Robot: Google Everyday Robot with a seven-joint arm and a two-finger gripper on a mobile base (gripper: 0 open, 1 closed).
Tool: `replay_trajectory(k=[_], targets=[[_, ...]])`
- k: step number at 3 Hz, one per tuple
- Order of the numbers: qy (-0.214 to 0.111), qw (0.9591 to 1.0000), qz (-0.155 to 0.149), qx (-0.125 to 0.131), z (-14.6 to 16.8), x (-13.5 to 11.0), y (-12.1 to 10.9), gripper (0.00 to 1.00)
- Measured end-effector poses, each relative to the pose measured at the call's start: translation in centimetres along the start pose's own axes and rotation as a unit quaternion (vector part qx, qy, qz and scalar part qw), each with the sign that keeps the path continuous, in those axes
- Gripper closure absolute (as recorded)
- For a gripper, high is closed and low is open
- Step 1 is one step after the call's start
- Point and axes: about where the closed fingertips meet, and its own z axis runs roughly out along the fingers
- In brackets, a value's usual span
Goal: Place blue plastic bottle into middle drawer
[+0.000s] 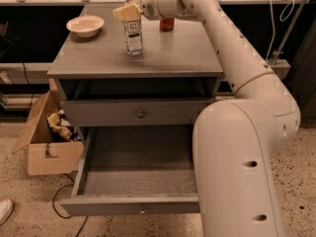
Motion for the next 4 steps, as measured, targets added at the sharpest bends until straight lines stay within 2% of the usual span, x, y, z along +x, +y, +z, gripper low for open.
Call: replay_trajectory(k=[1,2,3,4], targets=[[-0.016,0.9998,0.001,-0.010,-0.6,-0.3,0.3,0.63],[-0.051,0.9985,-0.016,-0.010,-4.2,-2.2,1.0,0.86],[-0.071,0.9961,-0.050,-0.017,-9.1,-3.8,3.6,1.00],[-0.070,0.9936,-0.080,-0.038,-12.8,-4.2,6.3,1.00]])
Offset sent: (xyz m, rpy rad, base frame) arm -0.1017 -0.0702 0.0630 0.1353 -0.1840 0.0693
